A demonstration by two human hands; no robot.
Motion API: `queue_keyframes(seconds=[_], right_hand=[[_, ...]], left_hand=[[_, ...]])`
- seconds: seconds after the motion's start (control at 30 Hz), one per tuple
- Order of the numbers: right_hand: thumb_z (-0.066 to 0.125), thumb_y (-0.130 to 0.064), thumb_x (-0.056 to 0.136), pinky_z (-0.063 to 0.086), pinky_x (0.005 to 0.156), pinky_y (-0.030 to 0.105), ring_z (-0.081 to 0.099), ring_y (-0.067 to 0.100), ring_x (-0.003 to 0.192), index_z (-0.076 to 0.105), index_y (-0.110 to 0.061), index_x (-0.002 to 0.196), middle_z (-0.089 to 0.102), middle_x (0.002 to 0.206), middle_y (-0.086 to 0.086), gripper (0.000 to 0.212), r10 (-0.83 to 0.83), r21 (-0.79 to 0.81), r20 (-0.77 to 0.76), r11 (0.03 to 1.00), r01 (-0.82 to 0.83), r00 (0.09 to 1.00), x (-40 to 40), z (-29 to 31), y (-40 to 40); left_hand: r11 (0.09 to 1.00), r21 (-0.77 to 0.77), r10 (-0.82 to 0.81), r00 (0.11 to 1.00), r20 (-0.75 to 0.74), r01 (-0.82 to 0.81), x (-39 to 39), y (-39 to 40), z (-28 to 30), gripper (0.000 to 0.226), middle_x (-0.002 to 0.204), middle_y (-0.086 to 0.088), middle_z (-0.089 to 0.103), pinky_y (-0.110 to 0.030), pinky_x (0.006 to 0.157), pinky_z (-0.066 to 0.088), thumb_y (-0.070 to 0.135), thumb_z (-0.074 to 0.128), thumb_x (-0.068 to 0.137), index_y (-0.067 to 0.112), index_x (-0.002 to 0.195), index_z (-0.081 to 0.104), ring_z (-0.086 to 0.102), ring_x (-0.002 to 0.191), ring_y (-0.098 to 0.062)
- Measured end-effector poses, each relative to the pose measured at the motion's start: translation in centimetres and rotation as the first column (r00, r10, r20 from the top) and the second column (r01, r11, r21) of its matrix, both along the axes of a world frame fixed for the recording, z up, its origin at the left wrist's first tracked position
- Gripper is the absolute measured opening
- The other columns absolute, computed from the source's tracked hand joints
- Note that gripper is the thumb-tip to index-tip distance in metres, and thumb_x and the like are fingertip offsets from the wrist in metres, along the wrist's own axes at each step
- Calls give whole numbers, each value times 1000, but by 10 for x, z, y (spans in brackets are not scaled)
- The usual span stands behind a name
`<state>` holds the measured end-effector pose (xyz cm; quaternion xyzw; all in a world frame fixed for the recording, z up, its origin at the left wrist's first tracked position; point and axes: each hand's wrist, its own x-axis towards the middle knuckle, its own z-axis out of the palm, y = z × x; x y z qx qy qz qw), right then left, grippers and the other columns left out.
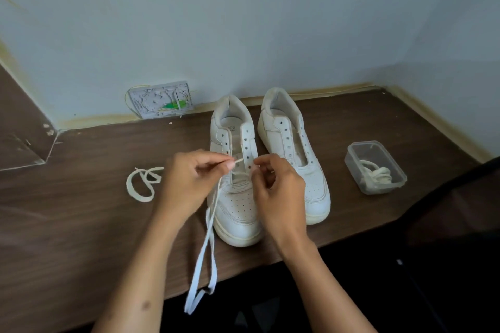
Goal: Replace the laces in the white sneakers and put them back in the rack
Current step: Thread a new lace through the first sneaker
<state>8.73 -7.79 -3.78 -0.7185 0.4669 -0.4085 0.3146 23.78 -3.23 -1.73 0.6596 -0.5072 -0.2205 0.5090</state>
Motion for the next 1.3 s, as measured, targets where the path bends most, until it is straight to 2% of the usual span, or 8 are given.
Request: queue_keyframes(seconds=[0.13,0.23,0.33,0.53,0.73,0.93,1.07,1.3], right_hand=[[68,-34,90,53,65,25,60,6,72,64,-18,94,62,83,-6,17,-34,-47,-37,998,32,999,4,-2,-8],[71,-33,87,55,63,34,58,9,68,64,-14,91,60,80,-3,21,-57,-129,-105,991,44,993,6,-2,-10],[71,-32,86,54,61,37,58,14,67,65,-11,89,61,77,-1,22,-66,-162,-138,986,43,988,8,-1,-10],[65,-21,88,55,65,35,62,10,69,68,-12,92,66,76,-3,10,-29,-95,-101,995,19,994,2,2,-13],[59,-17,92,54,65,31,63,8,67,69,-14,90,66,72,-7,11,7,-30,-37,1000,-8,999,-3,6,-13],[57,-16,94,52,66,28,62,8,69,68,-15,92,66,74,-6,11,18,31,-16,999,-17,1000,-5,9,-13],[58,-16,94,53,67,27,63,8,71,69,-14,93,67,76,-6,12,25,51,5,998,-25,1000,-5,9,-13],[61,-16,92,54,67,26,64,8,70,72,-14,90,68,73,-7,11,31,109,42,993,-35,999,-6,12,-11]], left_hand=[[992,-116,90,931,355,-51,-9,-7,-14,6,82,13,66,-23,67,52,20,77,82,23,87,78,63,73,-6],[985,-164,142,830,539,-61,-9,-9,-17,9,91,7,62,-36,71,51,20,78,80,19,89,79,60,81,-17],[982,-167,181,744,643,-94,-12,-10,-17,11,95,7,61,-33,79,39,18,80,77,20,88,79,54,86,-20],[982,-147,188,727,660,-120,-10,-11,-15,9,99,10,61,-25,85,22,23,83,72,26,80,78,52,96,-23],[974,-196,212,734,645,-109,-11,-14,-12,14,94,7,63,-24,86,22,15,87,63,21,69,76,50,95,-20],[985,-112,172,706,687,-130,-16,-14,-17,7,106,9,63,-30,92,24,22,84,69,24,74,79,42,106,-21],[972,-91,234,837,495,-217,-21,-19,-30,8,109,20,55,-32,93,28,21,78,78,28,81,78,35,111,-19],[965,-34,262,940,220,-261,-27,-25,-34,32,102,25,47,-33,93,36,17,77,81,46,79,65,41,114,-26]])
